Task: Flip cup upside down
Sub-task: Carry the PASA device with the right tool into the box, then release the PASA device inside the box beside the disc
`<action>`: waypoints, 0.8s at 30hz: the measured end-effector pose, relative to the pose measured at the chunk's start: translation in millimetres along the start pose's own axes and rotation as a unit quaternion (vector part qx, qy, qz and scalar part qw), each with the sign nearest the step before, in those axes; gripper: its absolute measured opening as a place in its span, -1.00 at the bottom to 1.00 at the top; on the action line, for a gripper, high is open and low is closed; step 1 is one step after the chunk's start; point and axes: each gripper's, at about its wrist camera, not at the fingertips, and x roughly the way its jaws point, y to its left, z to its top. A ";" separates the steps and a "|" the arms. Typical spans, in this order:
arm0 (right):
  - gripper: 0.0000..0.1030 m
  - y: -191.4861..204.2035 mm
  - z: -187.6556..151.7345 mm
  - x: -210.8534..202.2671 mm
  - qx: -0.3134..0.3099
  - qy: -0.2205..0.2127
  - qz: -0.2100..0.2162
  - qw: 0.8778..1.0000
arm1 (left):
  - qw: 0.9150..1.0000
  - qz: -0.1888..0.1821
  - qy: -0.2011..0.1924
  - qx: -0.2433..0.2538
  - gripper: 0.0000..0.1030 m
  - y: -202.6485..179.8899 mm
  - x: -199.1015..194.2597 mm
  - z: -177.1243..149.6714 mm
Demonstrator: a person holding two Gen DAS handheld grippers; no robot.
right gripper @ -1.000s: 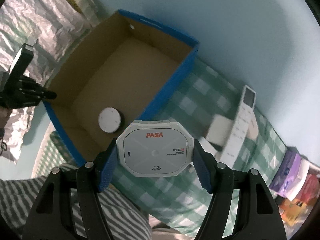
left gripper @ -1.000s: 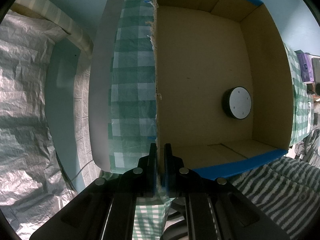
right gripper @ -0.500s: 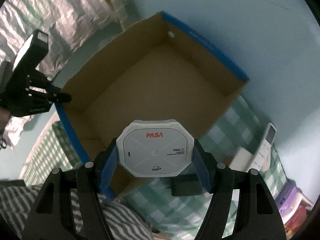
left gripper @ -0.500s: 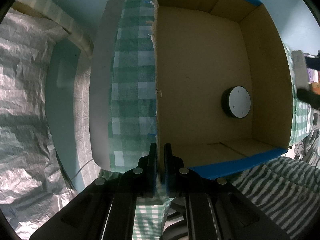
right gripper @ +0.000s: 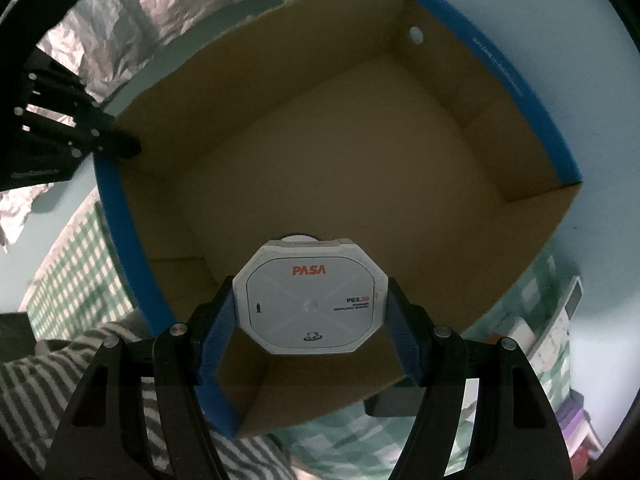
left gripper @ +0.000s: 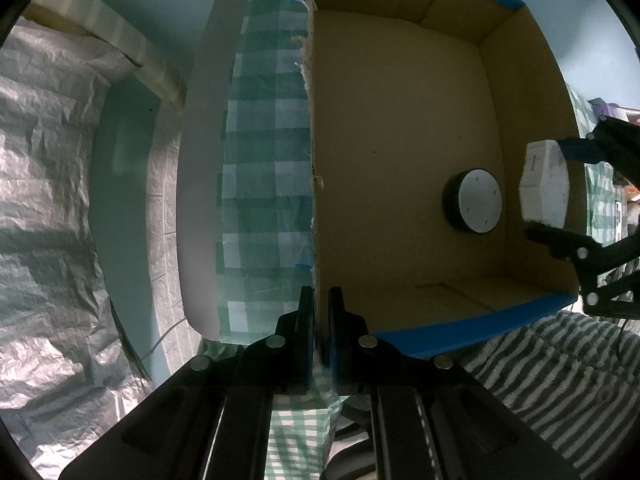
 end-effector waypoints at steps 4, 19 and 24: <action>0.37 1.2 2.4 9.3 -0.007 0.013 0.001 1.000 | 1.000 -0.001 0.000 0.000 -0.88 0.5 -0.1 -0.4; 0.37 10.3 -4.4 29.8 -0.011 0.030 -0.022 0.999 | 1.000 -0.003 0.000 0.006 -0.88 -0.8 0.0 -2.5; 0.38 15.1 -5.7 31.0 -0.010 0.024 -0.032 0.999 | 1.000 -0.003 0.001 0.006 -0.88 -0.3 0.7 -2.6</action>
